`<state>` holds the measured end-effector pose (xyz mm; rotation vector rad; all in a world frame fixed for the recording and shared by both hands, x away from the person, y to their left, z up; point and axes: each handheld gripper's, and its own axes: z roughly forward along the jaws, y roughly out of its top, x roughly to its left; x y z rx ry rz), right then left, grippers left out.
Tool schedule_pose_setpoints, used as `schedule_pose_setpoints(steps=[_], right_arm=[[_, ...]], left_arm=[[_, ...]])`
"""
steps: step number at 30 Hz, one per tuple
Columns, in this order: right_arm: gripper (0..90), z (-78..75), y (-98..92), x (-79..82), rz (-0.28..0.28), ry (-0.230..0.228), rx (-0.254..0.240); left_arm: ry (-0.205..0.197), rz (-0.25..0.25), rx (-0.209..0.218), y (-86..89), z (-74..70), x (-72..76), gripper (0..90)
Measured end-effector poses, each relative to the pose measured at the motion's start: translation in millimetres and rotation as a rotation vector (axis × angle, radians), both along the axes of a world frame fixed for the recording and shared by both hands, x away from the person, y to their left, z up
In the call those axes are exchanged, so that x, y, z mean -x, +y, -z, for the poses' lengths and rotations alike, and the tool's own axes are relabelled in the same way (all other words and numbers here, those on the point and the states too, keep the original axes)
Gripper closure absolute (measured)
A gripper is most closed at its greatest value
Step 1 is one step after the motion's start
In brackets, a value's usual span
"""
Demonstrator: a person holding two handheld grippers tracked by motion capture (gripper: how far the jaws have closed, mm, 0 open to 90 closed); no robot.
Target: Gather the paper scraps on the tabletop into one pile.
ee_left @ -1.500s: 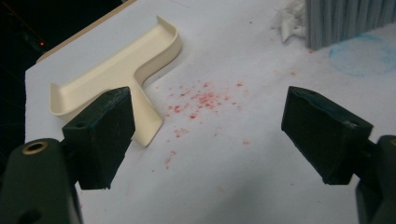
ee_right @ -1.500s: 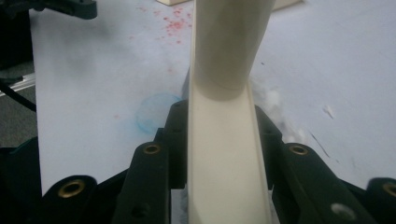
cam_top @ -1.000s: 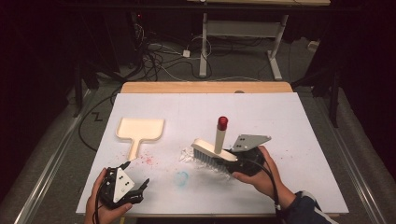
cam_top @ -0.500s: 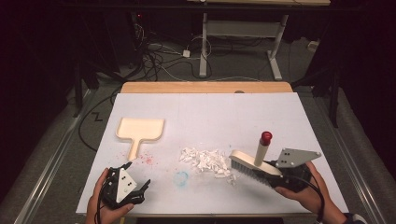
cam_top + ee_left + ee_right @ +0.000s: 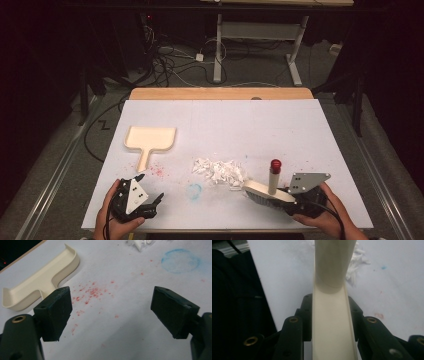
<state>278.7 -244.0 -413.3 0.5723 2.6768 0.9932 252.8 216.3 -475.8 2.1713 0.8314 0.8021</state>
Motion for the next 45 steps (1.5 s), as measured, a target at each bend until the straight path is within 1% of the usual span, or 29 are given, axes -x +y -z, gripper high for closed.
schedule_pose_setpoints(steps=[1,2,3,6,7,8,9,11,12,13,14,16,18,19,22,26,29,30,32,33,35,36,37,38,41,42,43,44,45], right_arm=[[68.3,1.9,7.4,-4.5,0.005,-0.007,-0.008],[68.3,1.9,7.4,-4.5,0.005,-0.007,-0.008],[68.3,3.1,14.1,-9.6,0.012,-0.023,-0.012],[68.3,3.5,19.9,-15.1,0.017,-0.037,-0.023],[68.3,3.5,23.2,-18.0,0.017,-0.041,-0.027],[68.3,3.2,30.4,-23.3,0.013,-0.067,-0.027],[68.3,3.2,30.4,-23.3,0.013,-0.067,-0.027],[68.3,3.1,42.3,-31.7,0.007,-0.085,-0.033],[68.3,3.1,42.3,-31.7,0.007,-0.085,-0.033],[68.3,3.0,45.6,-33.8,0.013,-0.097,-0.038],[68.2,1.4,48.6,-37.7,0.013,-0.094,-0.06],[68.2,-1.7,47.6,-38.7,0.036,-0.103,-0.081],[68.1,-3.6,45.4,-38.7,0.039,-0.104,-0.095],[68.1,-6.0,42.5,-37.9,0.052,-0.108,-0.113],[68.2,-15.5,33.7,-35.2,0.081,-0.12,-0.164],[68.1,-26.4,22.7,-30.9,0.113,-0.141,-0.205],[68.1,-29.5,16.0,-29.8,0.149,-0.158,-0.201],[68.1,-27.9,13.0,-32.0,0.201,-0.17,-0.187],[68.1,-21.8,12.1,-36.7,0.255,-0.196,-0.151],[68.1,-21.8,12.1,-36.7,0.255,-0.196,-0.151],[68.1,-11.9,13.0,-43.7,0.321,-0.209,-0.106],[68.1,-6.2,13.5,-46.8,0.349,-0.206,-0.094],[68.1,4.6,16.4,-51.9,0.387,-0.188,-0.074],[68.1,4.6,16.4,-51.9,0.387,-0.188,-0.074],[68.2,15.6,24.7,-55.2,0.413,-0.205,-0.045],[68.2,18.3,31.3,-56.0,0.422,-0.199,-0.06],[68.2,18.3,31.3,-56.0,0.422,-0.199,-0.06],[68.2,20.0,40.5,-55.9,0.425,-0.206,-0.058],[68.2,20.0,40.5,-55.9,0.425,-0.206,-0.058]], left_arm=[[0.0,0.001,-0.001,-0.2,0.2,-0.1,16.5],[0.0,0.0,-0.002,-0.3,0.3,-0.1,16.5],[0.002,0.001,-0.002,-0.2,0.5,-0.1,16.5],[0.003,0.0,-0.004,-0.4,0.9,-0.3,16.5],[0.003,0.001,-0.007,-0.5,0.8,-0.3,16.5],[0.002,0.002,-0.008,-0.8,0.9,-0.3,16.5],[0.002,0.002,-0.009,-1.0,0.9,-0.4,16.5],[0.002,0.005,-0.014,-1.6,1.0,-0.4,16.5],[0.012,0.002,-0.012,-2.1,1.4,0.3,16.5],[0.012,0.003,-0.014,-2.3,1.5,0.4,16.5],[0.012,0.004,-0.014,-2.4,1.7,0.5,16.5],[0.012,0.005,-0.016,-2.0,2.0,0.8,16.5],[0.014,0.001,-0.017,-1.3,2.3,1.2,16.5],[0.004,0.004,-0.021,-0.7,2.2,0.7,16.5],[0.003,0.001,-0.022,-0.5,2.0,1.2,16.5],[0.002,0.001,-0.024,-1.2,1.6,1.3,16.6],[0.014,-0.002,-0.024,-1.8,2.3,1.0,16.5],[0.015,-0.001,-0.023,-1.9,2.4,0.8,16.5],[0.015,0.001,-0.023,-2.5,2.4,0.5,16.5],[0.015,0.002,-0.024,-2.7,2.4,0.4,16.5],[0.014,0.003,-0.025,-3.0,2.3,0.0,16.5],[0.014,0.004,-0.024,-3.1,2.3,-0.2,16.5],[0.014,0.005,-0.026,-3.1,2.2,-0.3,16.5],[0.013,0.005,-0.025,-3.3,2.3,-0.4,16.5],[0.015,0.008,-0.028,-3.8,2.4,-0.5,16.6],[0.015,0.009,-0.027,-4.0,2.5,-0.4,16.6],[0.015,0.01,-0.028,-4.2,2.5,-0.4,16.6],[0.016,0.011,-0.028,-4.4,2.6,-0.4,16.7],[0.016,0.013,-0.027,-4.6,2.7,-0.5,16.7]])
